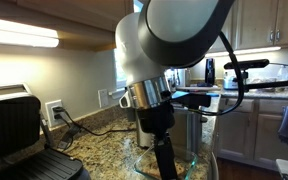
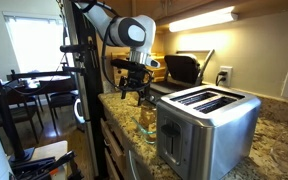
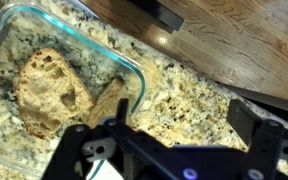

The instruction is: Put a slice of bread in the left slot of the toaster

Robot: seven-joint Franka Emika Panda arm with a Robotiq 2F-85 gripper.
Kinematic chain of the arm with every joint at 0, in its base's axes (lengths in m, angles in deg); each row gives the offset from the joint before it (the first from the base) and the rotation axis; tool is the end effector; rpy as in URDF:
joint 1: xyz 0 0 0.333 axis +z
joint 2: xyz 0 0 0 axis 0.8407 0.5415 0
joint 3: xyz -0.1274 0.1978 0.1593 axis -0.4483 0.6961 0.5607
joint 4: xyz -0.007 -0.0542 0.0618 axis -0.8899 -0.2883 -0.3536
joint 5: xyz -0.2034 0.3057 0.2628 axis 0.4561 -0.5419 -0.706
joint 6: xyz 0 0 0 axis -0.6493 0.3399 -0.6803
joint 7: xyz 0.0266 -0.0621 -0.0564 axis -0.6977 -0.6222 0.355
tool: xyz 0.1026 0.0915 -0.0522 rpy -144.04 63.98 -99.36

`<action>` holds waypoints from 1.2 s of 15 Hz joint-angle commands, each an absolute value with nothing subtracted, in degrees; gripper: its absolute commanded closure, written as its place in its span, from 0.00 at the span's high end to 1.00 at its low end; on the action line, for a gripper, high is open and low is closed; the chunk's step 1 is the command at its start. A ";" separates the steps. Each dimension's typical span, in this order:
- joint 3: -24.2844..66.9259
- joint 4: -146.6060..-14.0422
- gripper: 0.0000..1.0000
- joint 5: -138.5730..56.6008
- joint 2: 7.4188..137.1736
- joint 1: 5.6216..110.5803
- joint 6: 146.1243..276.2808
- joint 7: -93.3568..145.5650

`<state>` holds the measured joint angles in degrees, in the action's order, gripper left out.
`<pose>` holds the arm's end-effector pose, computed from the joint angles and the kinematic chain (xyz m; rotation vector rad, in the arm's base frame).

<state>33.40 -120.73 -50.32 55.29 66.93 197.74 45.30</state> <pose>0.4938 0.1682 0.2194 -2.9500 -0.7513 0.3009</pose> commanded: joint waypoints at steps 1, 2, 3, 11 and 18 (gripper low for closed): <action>33.18 -120.01 1.00 -51.52 56.48 66.08 198.95 45.53; 33.12 -119.85 1.00 -51.49 56.73 65.97 199.02 45.48; 33.03 -119.59 1.00 -51.51 57.12 65.81 199.04 45.51; 32.90 -117.79 1.00 -51.55 59.54 64.56 199.17 45.47; 32.82 -116.62 1.00 -51.58 61.40 63.65 200.28 45.24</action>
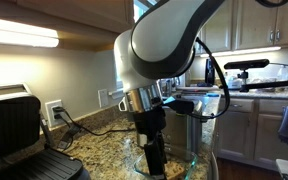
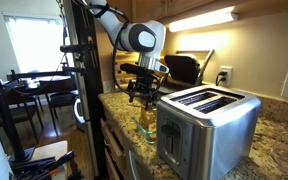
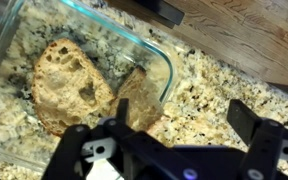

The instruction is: Put a slice of bread in the left slot of the toaster

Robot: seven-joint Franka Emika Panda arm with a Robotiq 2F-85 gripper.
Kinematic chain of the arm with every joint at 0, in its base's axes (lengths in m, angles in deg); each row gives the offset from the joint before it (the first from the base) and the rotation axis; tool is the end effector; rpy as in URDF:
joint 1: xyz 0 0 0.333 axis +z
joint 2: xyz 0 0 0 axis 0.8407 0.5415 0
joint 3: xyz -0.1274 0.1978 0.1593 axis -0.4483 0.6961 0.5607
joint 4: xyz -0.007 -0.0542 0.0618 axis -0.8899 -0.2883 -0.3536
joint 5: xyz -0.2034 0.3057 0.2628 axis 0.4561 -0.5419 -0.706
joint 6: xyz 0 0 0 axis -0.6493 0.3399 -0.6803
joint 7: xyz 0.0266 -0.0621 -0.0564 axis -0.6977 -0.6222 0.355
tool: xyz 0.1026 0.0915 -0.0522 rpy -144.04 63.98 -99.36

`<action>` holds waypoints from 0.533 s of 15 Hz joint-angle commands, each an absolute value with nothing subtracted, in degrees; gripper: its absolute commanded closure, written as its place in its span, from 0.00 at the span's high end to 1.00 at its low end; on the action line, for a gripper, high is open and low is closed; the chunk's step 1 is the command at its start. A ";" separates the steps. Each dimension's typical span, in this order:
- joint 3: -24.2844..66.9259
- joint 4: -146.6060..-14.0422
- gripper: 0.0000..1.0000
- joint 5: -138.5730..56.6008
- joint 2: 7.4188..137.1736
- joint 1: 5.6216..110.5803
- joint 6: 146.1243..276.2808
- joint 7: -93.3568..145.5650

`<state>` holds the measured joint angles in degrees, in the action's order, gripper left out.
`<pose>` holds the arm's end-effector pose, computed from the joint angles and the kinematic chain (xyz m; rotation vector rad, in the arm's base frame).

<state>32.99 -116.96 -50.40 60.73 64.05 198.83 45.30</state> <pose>0.5198 0.1453 0.1995 -2.9526 -0.6589 0.3102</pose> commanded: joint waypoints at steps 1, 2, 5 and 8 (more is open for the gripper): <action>32.82 -116.38 1.00 -51.60 61.86 63.53 200.43 45.24; 32.83 -116.30 1.00 -51.59 62.14 63.44 200.66 45.21; 32.80 -115.82 1.00 -51.68 63.13 63.19 200.96 45.31; 32.81 -115.24 1.00 -51.72 63.97 62.90 200.99 45.31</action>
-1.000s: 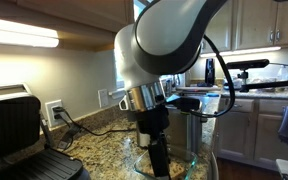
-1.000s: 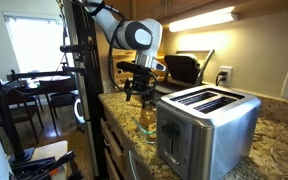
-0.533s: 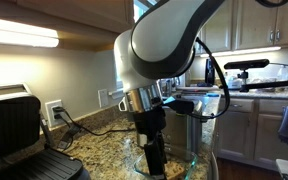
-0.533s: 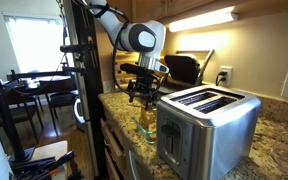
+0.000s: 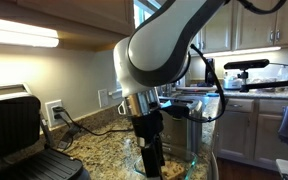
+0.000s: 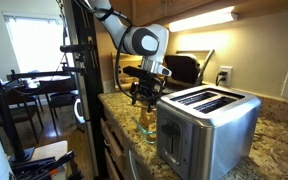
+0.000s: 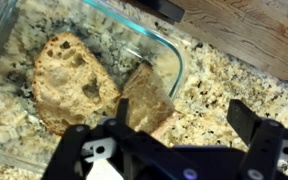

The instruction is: Put a slice of bread in the left slot of the toaster

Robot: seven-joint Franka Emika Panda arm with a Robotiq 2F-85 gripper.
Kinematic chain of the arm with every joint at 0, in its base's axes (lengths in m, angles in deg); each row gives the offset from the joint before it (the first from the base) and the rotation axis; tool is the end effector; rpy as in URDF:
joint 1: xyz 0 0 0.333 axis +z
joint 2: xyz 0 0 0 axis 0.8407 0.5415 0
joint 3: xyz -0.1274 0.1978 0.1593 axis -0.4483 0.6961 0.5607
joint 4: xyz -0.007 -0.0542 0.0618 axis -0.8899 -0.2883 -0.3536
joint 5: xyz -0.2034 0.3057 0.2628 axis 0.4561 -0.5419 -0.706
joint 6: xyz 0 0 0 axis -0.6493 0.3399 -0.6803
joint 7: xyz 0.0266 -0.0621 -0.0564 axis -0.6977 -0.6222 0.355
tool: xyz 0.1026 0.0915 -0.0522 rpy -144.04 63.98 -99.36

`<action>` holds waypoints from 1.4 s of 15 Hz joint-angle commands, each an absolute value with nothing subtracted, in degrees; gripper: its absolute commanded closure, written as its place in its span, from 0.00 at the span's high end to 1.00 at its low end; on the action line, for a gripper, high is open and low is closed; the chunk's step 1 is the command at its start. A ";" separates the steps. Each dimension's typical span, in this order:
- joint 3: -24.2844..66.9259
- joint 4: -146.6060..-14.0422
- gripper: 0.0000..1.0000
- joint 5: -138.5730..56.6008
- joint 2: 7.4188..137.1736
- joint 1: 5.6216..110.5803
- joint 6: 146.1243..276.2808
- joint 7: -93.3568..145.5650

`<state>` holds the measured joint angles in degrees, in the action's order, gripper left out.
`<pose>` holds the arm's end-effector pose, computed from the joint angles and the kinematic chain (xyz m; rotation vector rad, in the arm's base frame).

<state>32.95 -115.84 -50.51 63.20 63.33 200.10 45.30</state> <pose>0.5271 0.1401 0.1860 -2.9512 -0.6330 0.3102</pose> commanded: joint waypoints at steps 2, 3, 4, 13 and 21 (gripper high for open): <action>32.82 -114.78 1.00 -51.75 64.45 62.67 200.95 45.31; 32.82 -114.57 1.00 -51.77 64.67 62.57 200.93 45.31; 32.83 -114.41 1.00 -51.80 64.83 62.51 200.91 45.27; 32.85 -113.30 1.00 -52.35 65.66 61.99 200.89 45.29; 32.86 -113.22 0.43 -52.65 65.80 61.96 200.99 45.32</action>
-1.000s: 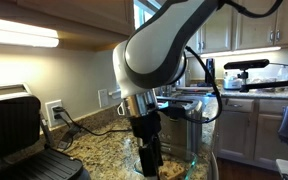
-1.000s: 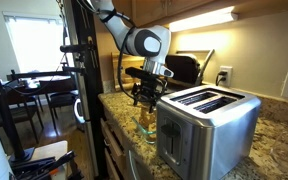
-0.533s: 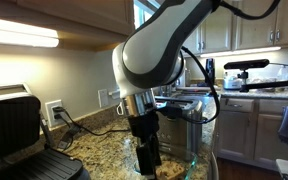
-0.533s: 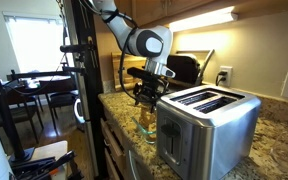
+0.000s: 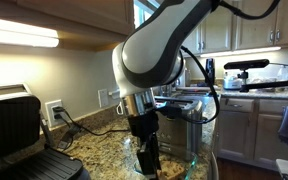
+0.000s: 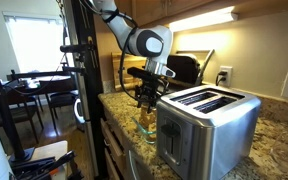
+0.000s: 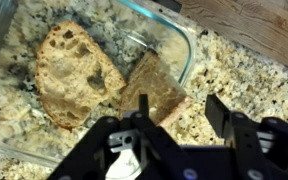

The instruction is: Put a slice of bread in the left slot of the toaster

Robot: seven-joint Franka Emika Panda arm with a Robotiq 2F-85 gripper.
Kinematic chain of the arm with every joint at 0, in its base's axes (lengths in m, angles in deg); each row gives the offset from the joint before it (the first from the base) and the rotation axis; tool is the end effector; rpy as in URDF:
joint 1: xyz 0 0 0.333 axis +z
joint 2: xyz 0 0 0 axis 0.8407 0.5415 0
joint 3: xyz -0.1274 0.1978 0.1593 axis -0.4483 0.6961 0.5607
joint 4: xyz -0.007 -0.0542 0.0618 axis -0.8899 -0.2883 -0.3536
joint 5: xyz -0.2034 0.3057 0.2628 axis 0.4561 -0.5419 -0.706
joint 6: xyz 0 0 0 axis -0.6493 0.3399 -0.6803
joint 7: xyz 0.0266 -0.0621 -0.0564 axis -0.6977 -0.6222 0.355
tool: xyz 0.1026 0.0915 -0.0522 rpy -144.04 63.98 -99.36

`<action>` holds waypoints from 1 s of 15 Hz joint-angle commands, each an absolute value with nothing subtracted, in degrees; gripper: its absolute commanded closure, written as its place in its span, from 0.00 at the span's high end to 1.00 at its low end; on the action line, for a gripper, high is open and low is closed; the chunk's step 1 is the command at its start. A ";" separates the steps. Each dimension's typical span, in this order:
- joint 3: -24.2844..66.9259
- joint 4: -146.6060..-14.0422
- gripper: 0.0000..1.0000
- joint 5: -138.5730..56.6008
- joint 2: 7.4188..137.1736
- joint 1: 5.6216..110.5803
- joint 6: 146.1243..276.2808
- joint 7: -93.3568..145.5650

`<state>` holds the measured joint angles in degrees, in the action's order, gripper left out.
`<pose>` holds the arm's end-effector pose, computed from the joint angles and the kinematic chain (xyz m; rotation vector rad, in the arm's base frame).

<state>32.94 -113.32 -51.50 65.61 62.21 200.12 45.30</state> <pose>0.5415 0.1340 0.1820 -2.9407 -0.5833 0.3025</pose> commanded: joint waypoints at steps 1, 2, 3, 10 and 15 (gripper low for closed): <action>32.86 -113.21 0.42 -52.66 65.80 61.96 200.96 45.32; 32.86 -113.21 0.37 -52.66 65.80 61.97 200.97 45.26; 32.83 -113.19 0.36 -52.66 65.79 61.93 200.94 45.27; 32.80 -112.86 0.18 -52.67 65.79 61.71 200.83 45.30; 32.83 -113.25 0.06 -53.21 64.94 61.40 200.92 45.74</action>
<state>32.86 -112.88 -51.59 65.62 61.57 200.12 45.30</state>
